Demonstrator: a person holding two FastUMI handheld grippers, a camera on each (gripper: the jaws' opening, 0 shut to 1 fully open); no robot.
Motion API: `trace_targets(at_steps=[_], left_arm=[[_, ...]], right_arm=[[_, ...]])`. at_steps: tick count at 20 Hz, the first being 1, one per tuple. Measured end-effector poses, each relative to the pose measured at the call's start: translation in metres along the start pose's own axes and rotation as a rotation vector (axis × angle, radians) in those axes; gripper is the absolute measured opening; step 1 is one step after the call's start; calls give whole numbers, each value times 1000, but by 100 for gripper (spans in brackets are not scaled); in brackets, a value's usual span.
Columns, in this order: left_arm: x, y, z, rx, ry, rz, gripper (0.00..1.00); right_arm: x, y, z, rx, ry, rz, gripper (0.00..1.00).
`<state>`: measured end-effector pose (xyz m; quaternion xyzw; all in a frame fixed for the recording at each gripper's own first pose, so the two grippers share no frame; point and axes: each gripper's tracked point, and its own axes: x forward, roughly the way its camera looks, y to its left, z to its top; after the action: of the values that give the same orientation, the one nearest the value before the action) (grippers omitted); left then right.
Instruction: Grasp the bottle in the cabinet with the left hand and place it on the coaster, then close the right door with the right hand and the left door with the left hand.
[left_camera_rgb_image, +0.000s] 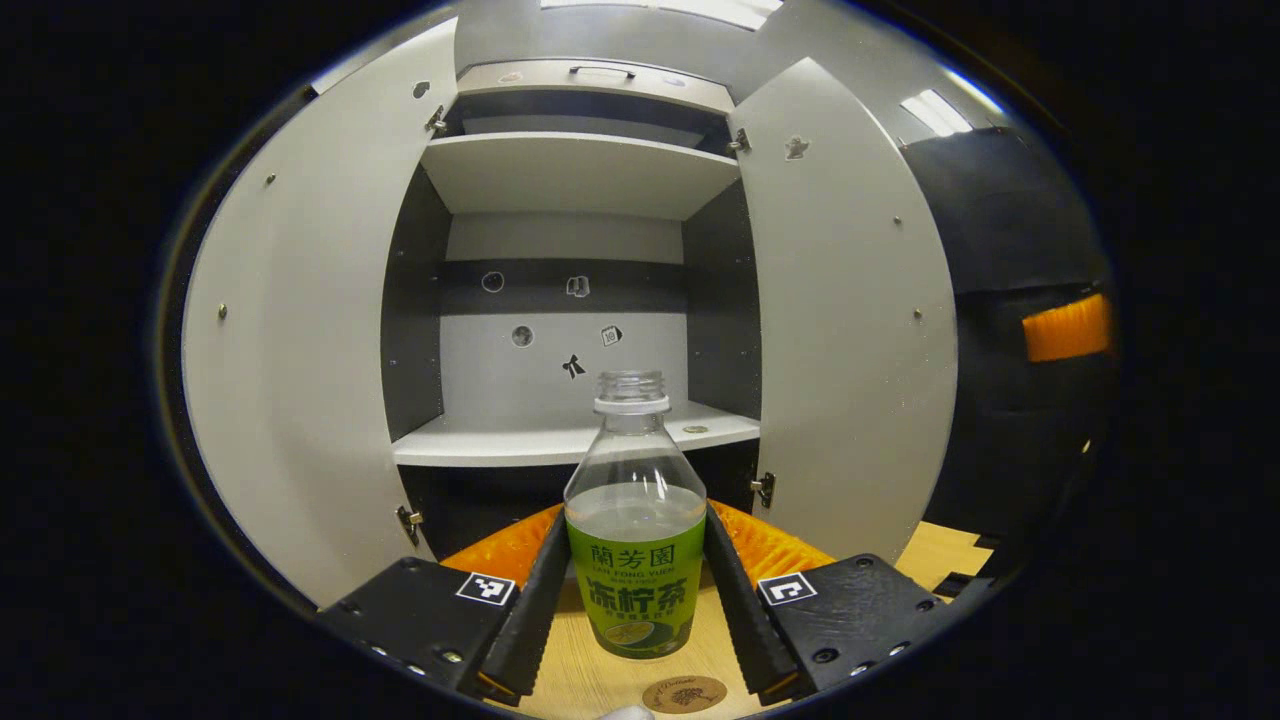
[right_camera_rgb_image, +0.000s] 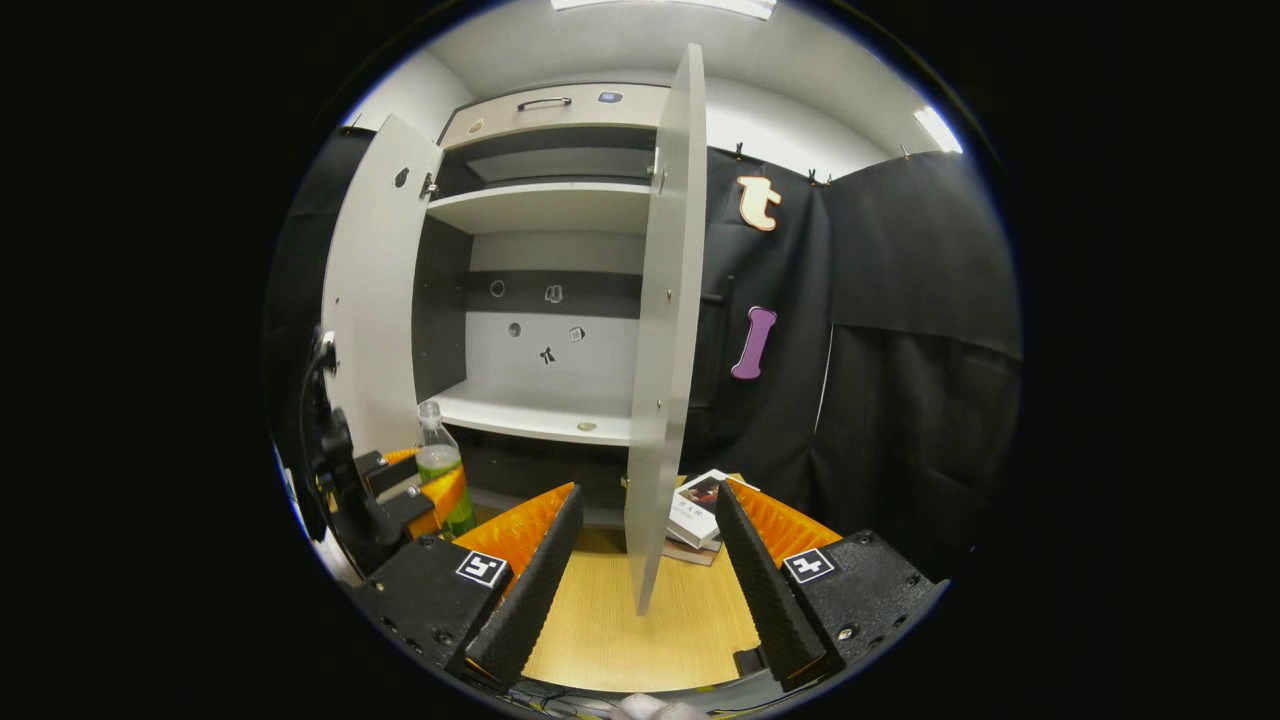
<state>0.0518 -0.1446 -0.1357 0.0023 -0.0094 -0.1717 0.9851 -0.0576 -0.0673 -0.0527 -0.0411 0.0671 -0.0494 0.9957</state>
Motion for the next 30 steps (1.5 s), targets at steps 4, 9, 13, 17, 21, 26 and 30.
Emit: trace_targets(at_steps=[4, 9, 13, 17, 21, 26, 30], left_arm=[[-11, -20, -47, -21, -4, -52, 73], [-23, -41, -108, -50, 13, -126, 73], [-25, -47, -160, -23, 71, -140, 73], [-22, -49, -191, 0, 70, -162, 73], [-17, -52, -197, -32, 51, -181, 73], [-19, -55, -202, -29, 56, -189, 78], [-24, -46, -194, 22, 45, -154, 96]], right_arm=[[2, -1, 0, 12, 22, 6, 83], [6, -5, -7, -17, 60, -9, 83], [11, 1, -6, -28, 73, 4, 83], [15, 7, -4, -77, 72, 5, 83], [18, 15, -3, -101, 75, 23, 83], [22, 20, -5, -103, 80, 34, 84], [25, 23, -6, -101, 84, 43, 85]])
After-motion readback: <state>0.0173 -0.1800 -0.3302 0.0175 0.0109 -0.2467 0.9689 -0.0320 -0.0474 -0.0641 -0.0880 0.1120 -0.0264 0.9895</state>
